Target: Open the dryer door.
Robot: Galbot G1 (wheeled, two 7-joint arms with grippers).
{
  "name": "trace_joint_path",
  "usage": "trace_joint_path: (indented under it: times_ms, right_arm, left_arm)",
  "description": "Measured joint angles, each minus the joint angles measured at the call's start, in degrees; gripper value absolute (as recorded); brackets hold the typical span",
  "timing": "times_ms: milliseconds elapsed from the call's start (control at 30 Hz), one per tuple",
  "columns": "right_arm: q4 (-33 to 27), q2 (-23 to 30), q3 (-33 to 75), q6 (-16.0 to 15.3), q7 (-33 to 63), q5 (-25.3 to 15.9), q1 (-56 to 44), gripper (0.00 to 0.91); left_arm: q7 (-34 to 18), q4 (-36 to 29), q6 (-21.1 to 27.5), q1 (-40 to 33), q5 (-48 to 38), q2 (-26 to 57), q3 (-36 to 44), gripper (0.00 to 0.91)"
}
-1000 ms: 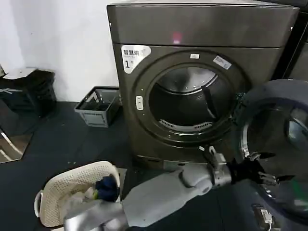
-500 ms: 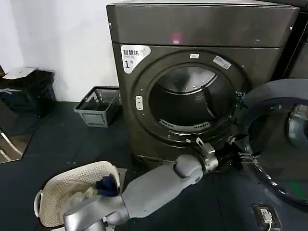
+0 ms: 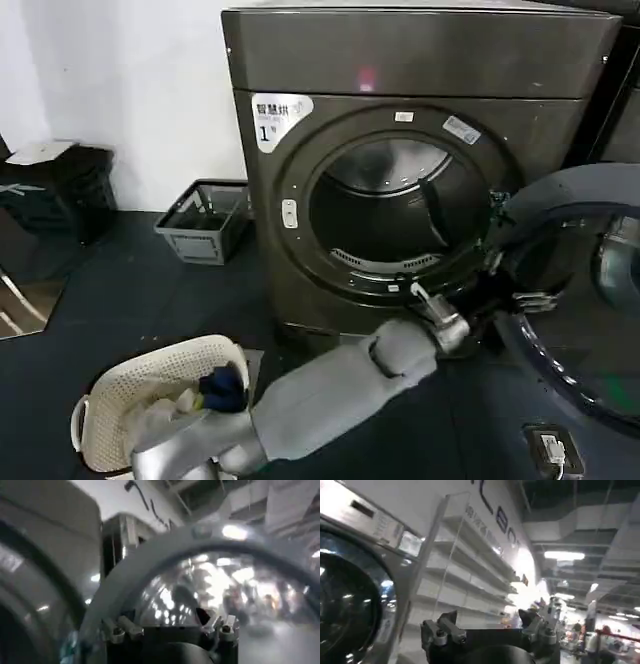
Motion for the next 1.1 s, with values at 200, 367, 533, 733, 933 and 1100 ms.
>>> trace_joint_path:
  times_ms: [200,367,533,733,933,1100]
  right_arm:
    - [-0.22,-1.02,0.66,0.03,0.11,-1.41,0.59,0.907]
    - [0.29,-1.50,0.64,0.04,0.23,-2.90,1.30,0.907]
    - [0.42,-1.59,0.43,0.05,0.28,-3.76,2.04,0.907]
    - [0.75,-1.81,0.25,0.13,0.26,-4.76,2.56,0.907]
    - [1.14,-1.54,-0.62,0.27,0.18,-4.83,3.08,0.907]
    - [1.06,-1.48,-1.25,0.50,0.13,-4.83,3.49,0.907]
  left_arm:
    - [3.22,-9.17,0.85,5.84,-0.70,13.74,-3.60,0.907]
    - [6.86,-15.33,2.82,11.84,0.81,24.96,-8.41,0.907]
    - [9.04,-17.27,3.67,18.28,4.00,35.02,-14.52,0.907]
    - [12.18,-17.44,9.19,21.34,3.79,44.29,-19.41,0.907]
    - [17.71,-15.92,11.61,23.14,9.51,51.95,-19.21,0.907]
    - [21.30,-13.39,14.79,23.50,13.09,56.39,-18.60,0.907]
